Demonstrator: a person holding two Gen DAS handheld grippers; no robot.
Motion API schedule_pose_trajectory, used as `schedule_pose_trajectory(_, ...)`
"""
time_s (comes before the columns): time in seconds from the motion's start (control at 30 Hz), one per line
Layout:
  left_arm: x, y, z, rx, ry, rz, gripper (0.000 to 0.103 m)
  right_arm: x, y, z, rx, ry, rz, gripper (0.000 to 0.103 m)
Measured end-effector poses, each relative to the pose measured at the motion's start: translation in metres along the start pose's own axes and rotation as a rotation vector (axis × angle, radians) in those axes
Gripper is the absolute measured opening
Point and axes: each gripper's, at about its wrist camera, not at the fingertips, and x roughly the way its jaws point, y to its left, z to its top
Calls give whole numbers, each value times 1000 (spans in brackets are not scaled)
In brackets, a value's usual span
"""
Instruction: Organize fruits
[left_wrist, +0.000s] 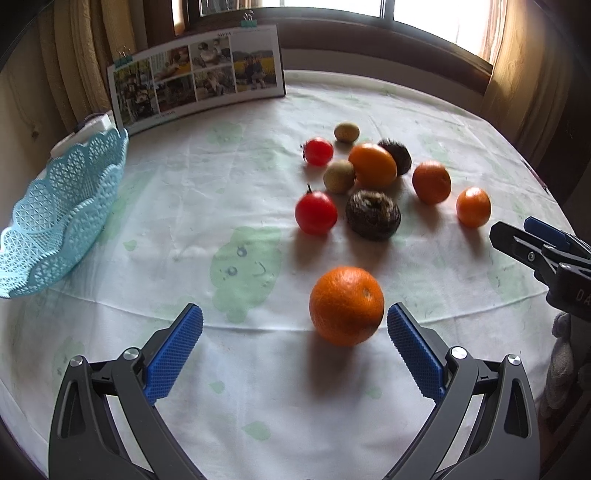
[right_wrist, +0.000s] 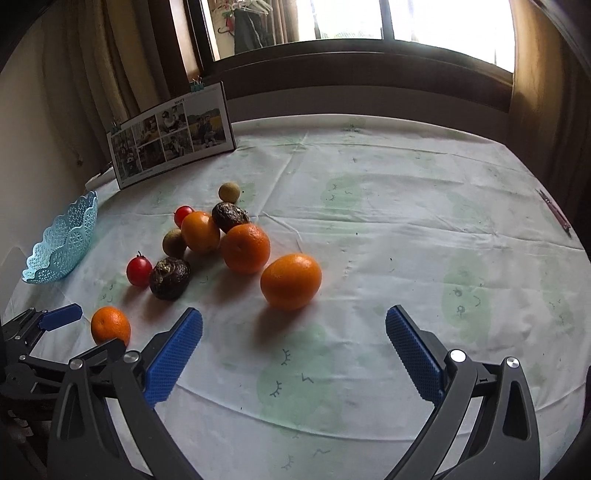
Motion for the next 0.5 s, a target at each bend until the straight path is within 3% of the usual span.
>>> schedule_pose_trajectory(0.33, -5, 0, 5, -16, -13, -1, 101, 9, 0, 3, -12, 19, 10, 97)
schedule_pose_trajectory(0.5, -5, 2, 6, -20, -12, 0, 101, 15, 2, 6, -27, 35, 14, 88)
